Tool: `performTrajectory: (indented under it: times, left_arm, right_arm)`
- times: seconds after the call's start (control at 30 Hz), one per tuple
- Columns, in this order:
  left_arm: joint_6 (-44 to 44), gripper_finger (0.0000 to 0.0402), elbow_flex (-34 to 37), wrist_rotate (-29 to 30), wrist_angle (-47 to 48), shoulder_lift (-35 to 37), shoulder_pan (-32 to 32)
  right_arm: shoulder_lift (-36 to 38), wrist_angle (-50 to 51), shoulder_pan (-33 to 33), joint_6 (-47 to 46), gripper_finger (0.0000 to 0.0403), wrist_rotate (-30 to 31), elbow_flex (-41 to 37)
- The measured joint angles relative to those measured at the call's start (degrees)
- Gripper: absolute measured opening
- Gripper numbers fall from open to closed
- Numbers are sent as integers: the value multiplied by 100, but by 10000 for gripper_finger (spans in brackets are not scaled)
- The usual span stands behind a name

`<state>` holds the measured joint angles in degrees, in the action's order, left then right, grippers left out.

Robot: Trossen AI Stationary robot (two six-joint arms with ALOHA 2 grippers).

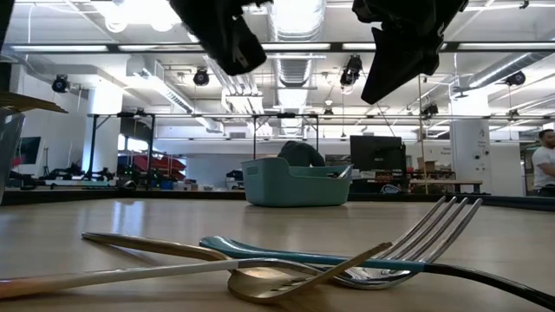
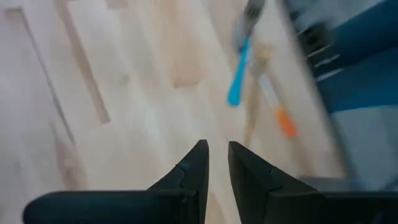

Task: Sort silverware by color (type)
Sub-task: Put the blue fork into the white bin

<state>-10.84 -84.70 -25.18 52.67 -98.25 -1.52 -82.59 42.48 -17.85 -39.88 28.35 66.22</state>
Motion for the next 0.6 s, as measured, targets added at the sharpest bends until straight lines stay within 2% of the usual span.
performTrajectory:
  times: [0.1, 0.2, 0.3, 0.37, 0.47, 0.6]
  left_arm:
    - [480, 45, 251, 1029, -284, 43, -666]
    - [1117, 45, 460, 1169, -778, 15, -1157]
    - [1537, 45, 685, 1249, -1680, 13, -1560]
    - [1689, 45, 755, 1585, -2057, 13, -1758]
    - [1931, 45, 851, 2142, -2563, 13, -1934]
    - [2414, 45, 1082, 2117, -3263, 10, -2012]
  right_arm:
    - [0, -1, 0, 0, 82, 0, 1]
    - [0, -2, 0, 0, 82, 0, 0]
    - [0, -2, 0, 0, 82, 0, 0]
    - [0, -1, 0, 0, 82, 0, 1]
    - [0, 0, 0, 0, 82, 0, 1]
    - [0, 0, 0, 0, 82, 0, 0]
